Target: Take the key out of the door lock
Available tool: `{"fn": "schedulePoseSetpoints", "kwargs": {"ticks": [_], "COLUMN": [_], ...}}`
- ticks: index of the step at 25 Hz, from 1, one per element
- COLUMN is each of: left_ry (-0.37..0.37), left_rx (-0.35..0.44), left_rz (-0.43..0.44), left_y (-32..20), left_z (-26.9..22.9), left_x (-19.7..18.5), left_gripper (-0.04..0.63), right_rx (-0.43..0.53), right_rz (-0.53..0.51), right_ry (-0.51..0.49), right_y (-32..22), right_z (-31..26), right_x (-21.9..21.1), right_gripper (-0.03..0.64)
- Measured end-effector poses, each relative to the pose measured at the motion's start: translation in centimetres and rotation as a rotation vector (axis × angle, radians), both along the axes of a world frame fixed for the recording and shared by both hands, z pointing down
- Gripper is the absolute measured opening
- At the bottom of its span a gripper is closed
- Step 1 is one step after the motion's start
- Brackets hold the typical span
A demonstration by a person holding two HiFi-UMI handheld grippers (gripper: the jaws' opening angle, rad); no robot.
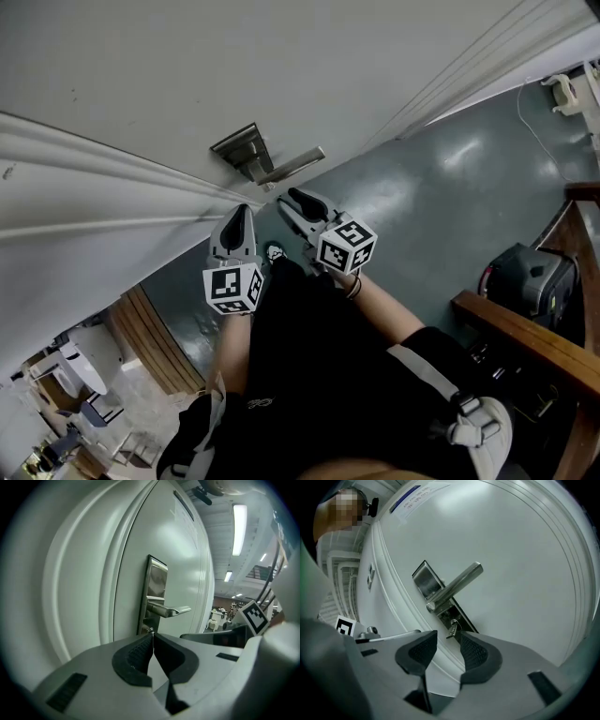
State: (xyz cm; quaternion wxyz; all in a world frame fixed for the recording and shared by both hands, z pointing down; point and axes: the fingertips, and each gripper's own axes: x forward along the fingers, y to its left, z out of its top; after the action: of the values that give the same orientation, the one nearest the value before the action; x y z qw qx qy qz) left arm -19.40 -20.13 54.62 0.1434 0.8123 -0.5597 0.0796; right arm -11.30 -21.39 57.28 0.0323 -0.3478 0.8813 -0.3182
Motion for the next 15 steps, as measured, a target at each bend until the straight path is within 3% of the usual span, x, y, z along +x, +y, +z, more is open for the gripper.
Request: {"fn": "schedulePoseSetpoints", "kwargs": {"ticks": [5,12,15], "left_ry": [0.010,0.016,0.019], "left_rx": [-0.024,-0.028,-0.026], "left_rz": [-0.056,-0.058,-0.048], "left_y": [0.6,1.2,1.0], "left_z": [1.1,1.6,1.6], "left_x": [-0.7,-0.8,-0.9], "left_gripper": [0.025,0.025,0.025], "right_rx": [-0.052,-0.202,-0.227], "right_rz": [-0.006,0.053,0.067], "right_ry": [-0.070,-0.317,-0.379], "right_y": [-0.7,-2.4,-3.0], "right_z": [0.3,1.0,1.0], "right_x": [-0.7,-1.1,-1.7], "right_gripper": [0.167,0.178,0.179]}}
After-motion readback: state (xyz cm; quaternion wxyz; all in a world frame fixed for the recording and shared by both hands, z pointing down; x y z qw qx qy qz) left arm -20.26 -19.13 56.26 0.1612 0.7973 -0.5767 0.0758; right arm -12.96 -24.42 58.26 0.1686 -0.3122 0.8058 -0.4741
